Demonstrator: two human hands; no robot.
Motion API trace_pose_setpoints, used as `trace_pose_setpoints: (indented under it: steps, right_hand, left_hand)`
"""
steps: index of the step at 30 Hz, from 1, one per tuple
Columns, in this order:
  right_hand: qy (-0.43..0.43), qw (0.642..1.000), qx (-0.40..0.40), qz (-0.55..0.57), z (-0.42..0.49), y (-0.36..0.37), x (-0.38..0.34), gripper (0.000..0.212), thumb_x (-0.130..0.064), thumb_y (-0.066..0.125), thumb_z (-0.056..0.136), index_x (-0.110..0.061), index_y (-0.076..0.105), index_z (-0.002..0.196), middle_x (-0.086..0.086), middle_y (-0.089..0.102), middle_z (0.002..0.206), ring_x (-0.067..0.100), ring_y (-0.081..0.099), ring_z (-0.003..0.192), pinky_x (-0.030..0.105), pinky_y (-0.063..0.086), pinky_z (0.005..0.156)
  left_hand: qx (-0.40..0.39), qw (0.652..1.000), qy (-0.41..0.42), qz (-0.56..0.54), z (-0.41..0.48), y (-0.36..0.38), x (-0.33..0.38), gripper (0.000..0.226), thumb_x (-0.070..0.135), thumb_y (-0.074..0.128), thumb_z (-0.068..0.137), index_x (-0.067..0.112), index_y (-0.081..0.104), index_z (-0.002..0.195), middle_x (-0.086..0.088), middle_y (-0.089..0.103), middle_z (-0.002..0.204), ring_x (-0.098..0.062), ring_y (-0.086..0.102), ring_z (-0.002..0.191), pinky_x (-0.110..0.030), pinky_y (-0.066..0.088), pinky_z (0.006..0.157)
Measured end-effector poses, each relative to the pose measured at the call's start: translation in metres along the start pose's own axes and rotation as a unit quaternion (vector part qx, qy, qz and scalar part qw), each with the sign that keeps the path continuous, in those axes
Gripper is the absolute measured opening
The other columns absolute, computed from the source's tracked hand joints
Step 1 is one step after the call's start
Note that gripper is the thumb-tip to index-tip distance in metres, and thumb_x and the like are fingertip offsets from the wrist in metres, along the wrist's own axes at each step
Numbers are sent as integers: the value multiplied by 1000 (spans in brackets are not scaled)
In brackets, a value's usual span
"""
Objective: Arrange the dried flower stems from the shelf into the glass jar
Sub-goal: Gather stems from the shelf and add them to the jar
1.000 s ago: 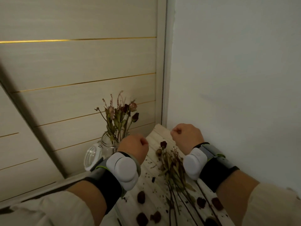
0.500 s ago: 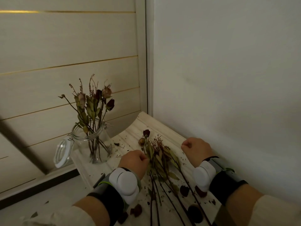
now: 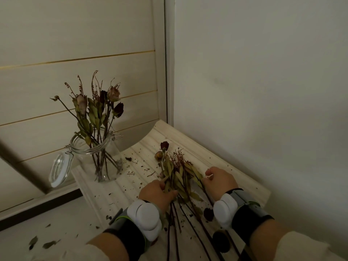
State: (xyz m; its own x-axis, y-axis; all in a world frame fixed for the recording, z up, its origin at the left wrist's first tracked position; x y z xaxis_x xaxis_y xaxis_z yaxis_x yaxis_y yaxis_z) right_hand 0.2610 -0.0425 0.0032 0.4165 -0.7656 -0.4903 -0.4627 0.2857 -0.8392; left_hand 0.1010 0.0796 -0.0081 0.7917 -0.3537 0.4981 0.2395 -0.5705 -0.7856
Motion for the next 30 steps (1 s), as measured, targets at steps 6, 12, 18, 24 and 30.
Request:
trace_pose_setpoints:
  steps: [6,12,18,24,30]
  right_hand:
    - [17,999,-23,28,-5,22,5,52,-38,54,90,-19,39,137,5,61,123,22,57,112,23,44,86]
    - [12,999,-26,21,-7,30,1,47,-27,54,92,-16,40,136,7,60,125,22,57,113,23,45,86]
    - [42,996,2,79,-4,27,9,41,-25,53,92,-18,49,131,5,59,129,20,55,116,20,42,90]
    - [91,985,48,141,2,15,20,31,-24,55,89,-17,60,119,7,65,119,25,61,107,26,47,91]
    - [103,980,46,163,-1,20,16,31,-23,52,90,-15,58,120,10,66,115,27,62,105,27,47,88]
  left_hand:
    - [-30,999,-6,-19,-2,14,1,24,45,58,86,21,53,81,8,50,75,-11,51,81,-15,30,47]
    - [-38,999,-18,-29,4,23,-5,37,39,58,87,20,41,59,7,41,61,-3,37,53,-13,27,45]
    - [-39,987,-44,-151,8,17,-20,20,32,68,80,12,66,76,-5,59,72,-16,53,64,-25,44,63]
    - [6,975,-58,-213,12,-9,-31,18,28,68,82,18,65,67,-13,70,81,-32,69,86,-41,56,84]
    - [-6,993,-72,-98,19,-11,-44,29,37,67,81,19,57,61,-5,62,71,-23,63,74,-29,53,75]
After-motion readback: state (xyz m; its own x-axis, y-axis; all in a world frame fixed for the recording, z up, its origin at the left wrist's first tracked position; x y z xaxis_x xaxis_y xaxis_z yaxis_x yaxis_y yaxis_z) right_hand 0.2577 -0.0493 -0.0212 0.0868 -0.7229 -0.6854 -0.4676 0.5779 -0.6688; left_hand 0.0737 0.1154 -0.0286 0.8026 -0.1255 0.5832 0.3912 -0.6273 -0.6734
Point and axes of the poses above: each hand's wrist, its own z-axis towards the middle knuckle, its own y-axis out of the palm, x = y × z, the point moved 8 cm from there along z, towards the middle knuckle
